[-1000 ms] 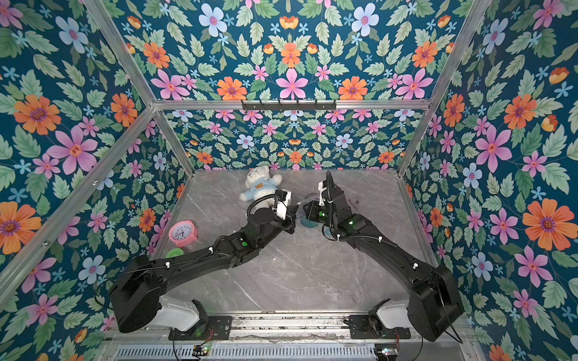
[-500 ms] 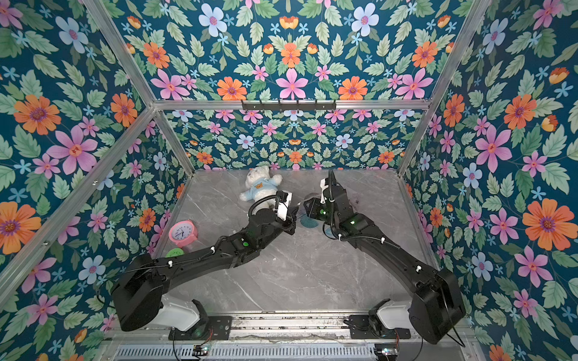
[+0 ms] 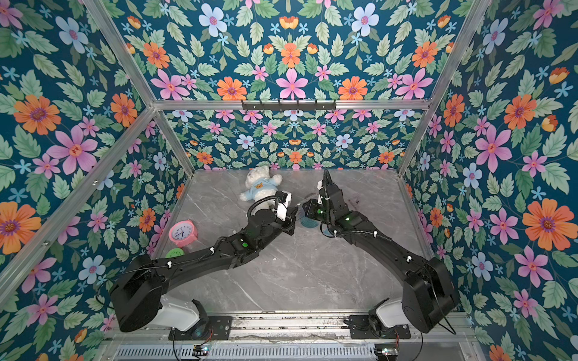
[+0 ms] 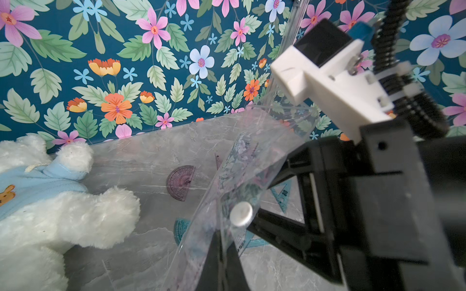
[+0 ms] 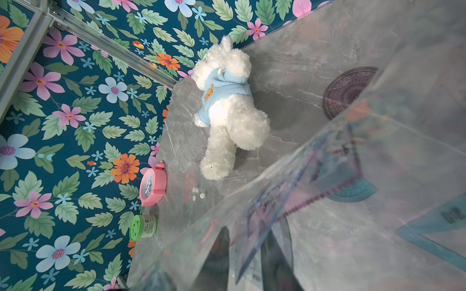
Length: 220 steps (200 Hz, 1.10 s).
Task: Open the ruler set and take out the ruler
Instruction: Take out the ruler from the ruler set bag.
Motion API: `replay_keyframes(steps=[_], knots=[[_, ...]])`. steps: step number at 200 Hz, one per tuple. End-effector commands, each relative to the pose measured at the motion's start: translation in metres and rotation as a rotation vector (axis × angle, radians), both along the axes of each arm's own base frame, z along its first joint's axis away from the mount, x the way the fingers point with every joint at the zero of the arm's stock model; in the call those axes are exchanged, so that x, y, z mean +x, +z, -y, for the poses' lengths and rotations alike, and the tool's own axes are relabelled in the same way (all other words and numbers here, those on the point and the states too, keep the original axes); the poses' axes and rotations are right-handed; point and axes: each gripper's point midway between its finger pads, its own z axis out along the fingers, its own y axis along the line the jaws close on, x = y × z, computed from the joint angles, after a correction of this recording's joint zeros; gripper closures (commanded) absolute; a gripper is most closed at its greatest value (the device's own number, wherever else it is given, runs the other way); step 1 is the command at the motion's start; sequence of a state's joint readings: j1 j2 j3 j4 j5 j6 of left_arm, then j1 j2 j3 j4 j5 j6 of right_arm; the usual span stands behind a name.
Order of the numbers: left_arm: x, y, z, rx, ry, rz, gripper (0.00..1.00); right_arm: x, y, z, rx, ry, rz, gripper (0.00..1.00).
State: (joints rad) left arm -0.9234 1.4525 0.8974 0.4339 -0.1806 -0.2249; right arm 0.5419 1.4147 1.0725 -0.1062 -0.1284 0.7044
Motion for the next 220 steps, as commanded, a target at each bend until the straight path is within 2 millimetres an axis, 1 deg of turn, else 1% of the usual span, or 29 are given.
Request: replay_keyframes(steps=[1,14,32,50,72,101,136,166,197,208,220], knots=[[0.0,0.014,0.001,-0.036,-0.006,0.038,1.0,0.004,0.008,-0.002,0.033,-0.008,0.016,0.84],[0.001,0.014,-0.001,-0.033,0.002,0.04,1.0,0.003,0.008,-0.003,0.036,-0.007,0.015,0.91],[0.003,0.012,-0.004,-0.034,0.014,0.037,1.0,0.001,0.01,-0.002,0.041,-0.006,0.014,0.95],[0.008,0.01,-0.008,-0.046,0.033,0.024,1.0,-0.001,0.013,-0.001,0.046,-0.008,0.018,0.96],[0.016,0.006,-0.019,-0.078,0.061,-0.004,1.0,-0.005,0.02,0.002,0.053,-0.009,0.022,0.96],[0.025,0.0,-0.03,-0.092,0.101,-0.03,1.0,-0.015,0.028,0.005,0.065,0.001,0.028,0.97],[0.032,-0.002,-0.039,-0.089,0.134,-0.036,1.0,-0.03,0.037,0.007,0.098,0.033,0.036,0.99],[0.038,-0.001,-0.05,-0.091,0.172,-0.04,1.0,-0.052,0.051,0.007,0.128,0.103,0.073,0.99],[0.046,0.004,-0.066,-0.078,0.219,-0.059,1.0,-0.089,0.071,0.007,0.156,0.226,0.1,0.99],[0.046,0.009,-0.072,-0.083,0.228,-0.055,1.0,-0.103,0.076,0.007,0.165,0.273,0.096,0.98],[0.044,0.016,-0.077,-0.098,0.226,-0.035,1.0,-0.115,0.077,0.01,0.163,0.302,0.079,0.98]])
